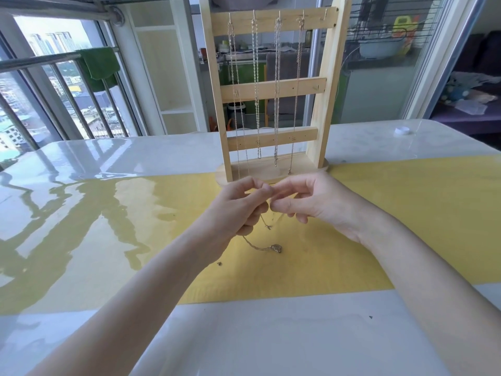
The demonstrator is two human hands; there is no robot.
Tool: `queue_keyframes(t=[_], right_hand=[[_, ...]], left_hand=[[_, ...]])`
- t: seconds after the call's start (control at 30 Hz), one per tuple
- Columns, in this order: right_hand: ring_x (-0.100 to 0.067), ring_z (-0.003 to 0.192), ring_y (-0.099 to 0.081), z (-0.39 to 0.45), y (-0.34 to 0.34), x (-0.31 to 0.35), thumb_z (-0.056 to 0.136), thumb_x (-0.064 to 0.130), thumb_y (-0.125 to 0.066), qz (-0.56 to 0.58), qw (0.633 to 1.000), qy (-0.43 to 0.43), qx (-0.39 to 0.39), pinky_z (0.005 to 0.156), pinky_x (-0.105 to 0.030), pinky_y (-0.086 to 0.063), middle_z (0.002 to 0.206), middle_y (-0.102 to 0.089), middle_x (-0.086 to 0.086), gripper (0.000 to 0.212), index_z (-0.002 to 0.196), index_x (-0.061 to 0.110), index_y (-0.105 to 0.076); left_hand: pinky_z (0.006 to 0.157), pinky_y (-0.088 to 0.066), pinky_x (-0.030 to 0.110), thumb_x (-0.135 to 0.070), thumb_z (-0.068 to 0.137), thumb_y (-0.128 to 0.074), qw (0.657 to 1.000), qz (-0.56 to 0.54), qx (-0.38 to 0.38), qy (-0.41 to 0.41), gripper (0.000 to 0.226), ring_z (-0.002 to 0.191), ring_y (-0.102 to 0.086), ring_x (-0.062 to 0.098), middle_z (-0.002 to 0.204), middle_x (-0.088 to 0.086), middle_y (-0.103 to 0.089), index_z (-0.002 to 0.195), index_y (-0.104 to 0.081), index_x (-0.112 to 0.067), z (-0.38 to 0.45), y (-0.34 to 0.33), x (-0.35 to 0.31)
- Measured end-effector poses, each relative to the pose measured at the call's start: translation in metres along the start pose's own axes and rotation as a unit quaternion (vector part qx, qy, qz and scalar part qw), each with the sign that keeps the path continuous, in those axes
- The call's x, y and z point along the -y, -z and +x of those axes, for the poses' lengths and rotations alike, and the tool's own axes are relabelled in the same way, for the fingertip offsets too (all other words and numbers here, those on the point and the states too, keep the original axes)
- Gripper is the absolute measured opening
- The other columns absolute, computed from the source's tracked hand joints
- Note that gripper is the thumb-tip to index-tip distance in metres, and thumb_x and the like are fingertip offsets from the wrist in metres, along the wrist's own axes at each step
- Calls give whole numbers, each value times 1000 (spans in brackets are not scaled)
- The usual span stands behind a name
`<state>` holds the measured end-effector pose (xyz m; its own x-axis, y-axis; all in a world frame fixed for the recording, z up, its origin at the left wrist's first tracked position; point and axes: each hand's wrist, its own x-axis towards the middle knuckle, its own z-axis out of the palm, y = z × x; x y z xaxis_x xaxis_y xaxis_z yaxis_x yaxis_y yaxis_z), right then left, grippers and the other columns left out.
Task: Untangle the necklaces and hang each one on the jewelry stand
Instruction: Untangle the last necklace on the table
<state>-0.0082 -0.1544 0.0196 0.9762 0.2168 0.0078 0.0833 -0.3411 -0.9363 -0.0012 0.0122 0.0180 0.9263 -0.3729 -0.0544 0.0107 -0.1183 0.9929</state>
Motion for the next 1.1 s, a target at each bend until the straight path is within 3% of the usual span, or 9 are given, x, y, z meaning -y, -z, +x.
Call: queue_keyframes(t=[0.23,0.4,0.57,0.7,0.87,0.93,1.0,1.1], right_hand=[[-7,56,-45,1,-1,0,83,11,-69,53,999,-2,-13,49,-18,-35,78,-67,-5,12,90,2,-72],[2,44,-44,4,0,-8,86,12,-67,-50,994,-37,-88,55,-18,-36,68,-61,2,7,81,7,-70],[-10,67,-49,5,9,-8,88,7,-60,101,975,-38,-196,59,-22,-39,86,-66,-5,14,75,8,-67],[-14,77,-55,3,16,-1,89,9,-56,285,947,-58,-139,70,-26,-39,81,-69,-3,17,74,14,-62],[-15,70,-63,2,15,3,93,11,-50,374,921,-51,-92,85,-31,-45,59,-60,1,21,73,12,-55],[-14,57,-57,2,14,5,95,10,-50,378,921,-32,-92,81,-30,-49,50,-48,3,19,78,9,-57],[-10,47,-44,1,12,6,95,10,-50,373,923,-17,-97,68,-25,-51,47,-38,5,16,81,7,-59],[-7,44,-31,0,12,8,92,14,-53,385,920,-17,-77,60,-21,-46,50,-34,6,13,86,7,-63]], left_hand=[[40,-20,14,-27,99,-46,998,28,-17,-61,17,43,-24,6,49,-13,-39,85,-46,-19,-1,2,-5],[40,-20,15,-26,100,-44,991,13,-58,-117,18,42,-23,5,47,-13,-33,83,-43,-18,0,6,-8],[39,-20,14,-27,100,-45,991,26,-104,-83,19,41,-24,4,47,-13,-34,83,-43,-19,6,12,3],[38,-23,11,-23,101,-43,985,78,-126,-90,17,38,-29,3,44,-14,-35,84,-42,-19,12,14,12],[38,-24,12,-23,100,-43,981,100,-135,-93,16,39,-30,3,48,-12,-36,85,-44,-21,15,17,18],[38,-25,11,-23,100,-43,980,111,-136,-91,14,38,-31,3,53,-6,-37,87,-45,-21,16,18,20],[37,-26,9,-22,101,-42,980,118,-134,-92,11,36,-33,3,57,-2,-37,91,-45,-18,17,18,21],[36,-27,10,-22,101,-42,977,130,-140,-95,10,34,-34,2,58,-2,-38,92,-45,-18,18,19,22]])
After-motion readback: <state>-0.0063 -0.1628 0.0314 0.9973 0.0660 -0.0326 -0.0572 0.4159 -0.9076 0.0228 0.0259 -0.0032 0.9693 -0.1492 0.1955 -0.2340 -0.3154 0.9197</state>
